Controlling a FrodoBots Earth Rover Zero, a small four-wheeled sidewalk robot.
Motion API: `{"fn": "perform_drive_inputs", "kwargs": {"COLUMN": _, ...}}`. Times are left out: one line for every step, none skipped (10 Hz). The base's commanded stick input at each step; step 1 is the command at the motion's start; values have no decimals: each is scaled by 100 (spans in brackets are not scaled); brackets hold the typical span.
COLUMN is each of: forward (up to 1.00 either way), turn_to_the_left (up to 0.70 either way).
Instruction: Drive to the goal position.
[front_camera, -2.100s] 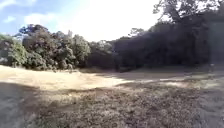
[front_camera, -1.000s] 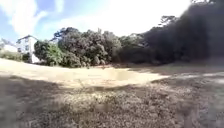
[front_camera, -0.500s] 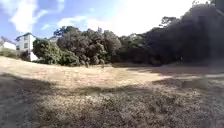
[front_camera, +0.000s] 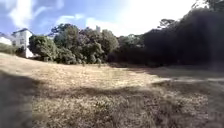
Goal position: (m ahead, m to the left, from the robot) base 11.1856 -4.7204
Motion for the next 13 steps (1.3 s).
{"fn": "perform_drive_inputs", "kwargs": {"forward": 70, "turn_to_the_left": 0}}
{"fn": "perform_drive_inputs", "kwargs": {"forward": 70, "turn_to_the_left": 0}}
{"fn": "perform_drive_inputs", "kwargs": {"forward": 70, "turn_to_the_left": 0}}
{"fn": "perform_drive_inputs", "kwargs": {"forward": 70, "turn_to_the_left": 0}}
{"fn": "perform_drive_inputs", "kwargs": {"forward": 70, "turn_to_the_left": 0}}
{"fn": "perform_drive_inputs", "kwargs": {"forward": 70, "turn_to_the_left": 0}}
{"fn": "perform_drive_inputs", "kwargs": {"forward": 70, "turn_to_the_left": 0}}
{"fn": "perform_drive_inputs", "kwargs": {"forward": 70, "turn_to_the_left": 0}}
{"fn": "perform_drive_inputs", "kwargs": {"forward": 70, "turn_to_the_left": 0}}
{"fn": "perform_drive_inputs", "kwargs": {"forward": 70, "turn_to_the_left": 0}}
{"fn": "perform_drive_inputs", "kwargs": {"forward": 70, "turn_to_the_left": 0}}
{"fn": "perform_drive_inputs", "kwargs": {"forward": 70, "turn_to_the_left": 0}}
{"fn": "perform_drive_inputs", "kwargs": {"forward": 70, "turn_to_the_left": 0}}
